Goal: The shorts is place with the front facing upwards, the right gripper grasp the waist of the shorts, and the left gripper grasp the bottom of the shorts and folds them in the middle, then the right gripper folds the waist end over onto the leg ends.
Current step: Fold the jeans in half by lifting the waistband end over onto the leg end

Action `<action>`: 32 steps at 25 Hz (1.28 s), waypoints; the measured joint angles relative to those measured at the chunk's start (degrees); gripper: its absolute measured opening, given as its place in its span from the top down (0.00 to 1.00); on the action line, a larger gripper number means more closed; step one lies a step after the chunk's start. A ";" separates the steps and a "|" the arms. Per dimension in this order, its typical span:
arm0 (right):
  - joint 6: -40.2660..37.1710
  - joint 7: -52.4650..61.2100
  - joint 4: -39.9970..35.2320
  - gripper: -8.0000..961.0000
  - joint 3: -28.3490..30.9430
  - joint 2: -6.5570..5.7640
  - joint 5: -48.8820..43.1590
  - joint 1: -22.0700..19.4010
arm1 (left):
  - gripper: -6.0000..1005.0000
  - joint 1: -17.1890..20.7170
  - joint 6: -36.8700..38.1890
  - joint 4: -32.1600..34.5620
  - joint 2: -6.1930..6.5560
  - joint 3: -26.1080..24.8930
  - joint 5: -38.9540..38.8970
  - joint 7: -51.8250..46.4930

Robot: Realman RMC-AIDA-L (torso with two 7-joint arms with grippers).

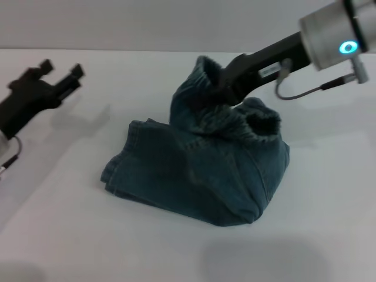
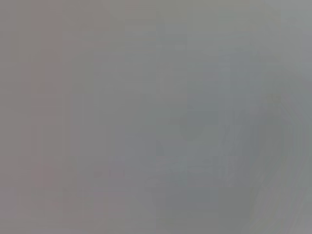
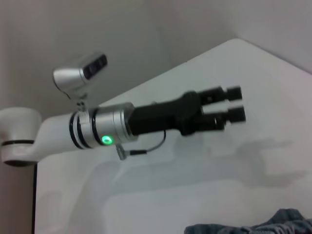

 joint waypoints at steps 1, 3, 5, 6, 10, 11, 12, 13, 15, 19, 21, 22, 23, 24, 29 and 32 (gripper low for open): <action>0.87 0.00 1.18 0.95 -0.81 0.03 -0.02 0.64 | 0.19 0.45 0.26 0.19 0.04 -0.22 -0.63 0.23; 2.85 -0.03 3.66 0.95 -2.48 0.10 -0.02 1.94 | 0.19 1.34 0.68 0.36 0.07 -0.27 -1.89 0.83; 4.80 -0.22 6.25 0.94 -4.76 0.15 -0.02 3.24 | 0.19 1.97 0.88 0.40 0.01 -0.26 -2.49 1.58; 5.65 -0.37 7.63 0.94 -6.09 0.15 -0.02 3.96 | 0.19 2.20 0.90 0.38 -0.03 -0.26 -2.61 1.85; 8.13 -1.88 11.38 0.93 -8.64 0.52 -0.02 5.91 | 0.19 2.86 0.96 -0.23 -0.13 -0.29 -2.78 2.94; 8.52 -2.21 11.80 0.93 -8.82 0.59 -0.02 6.17 | 0.19 2.98 1.00 -0.34 -0.16 -0.30 -2.79 3.08; 8.75 -2.41 12.04 0.92 -9.09 0.64 -0.02 6.37 | 0.19 3.04 1.04 -0.36 -0.19 -0.30 -2.79 3.11; 8.95 -2.49 12.10 0.92 -9.35 0.65 -0.02 6.52 | 0.19 3.07 1.05 -0.36 -0.21 -0.30 -2.79 3.12; 9.06 -2.51 12.00 0.92 -9.81 0.70 0.08 6.63 | 0.19 3.14 1.06 -0.56 -0.28 -0.13 -2.81 3.21; 9.25 -2.63 11.83 0.75 -10.16 0.71 0.19 6.67 | 0.19 3.17 1.02 -1.27 -0.28 0.06 -2.81 3.73; 9.26 -2.82 11.81 0.66 -10.23 0.72 0.25 6.76 | 0.19 3.19 0.67 -1.95 -0.28 0.10 -2.81 4.59; 9.21 -2.92 11.81 0.61 -10.23 0.71 0.27 6.83 | 0.19 3.19 0.65 -1.99 -0.31 0.11 -2.81 4.59; 9.08 -2.97 11.81 0.56 -10.26 0.71 0.28 6.88 | 0.19 3.19 0.65 -1.98 -0.31 0.12 -2.81 4.60; 8.88 -2.98 11.81 0.51 -10.31 0.71 0.27 6.91 | 0.19 3.21 0.67 -1.99 -0.31 0.12 -2.81 4.60; 8.63 -3.40 11.67 0.46 -12.34 0.69 0.27 6.34 | 0.19 3.40 0.58 -2.60 -0.26 0.12 -2.80 4.62; 8.58 -5.37 9.94 0.45 -13.45 0.77 2.20 4.66 | 0.19 3.44 0.48 -2.64 -0.25 0.12 -2.73 4.69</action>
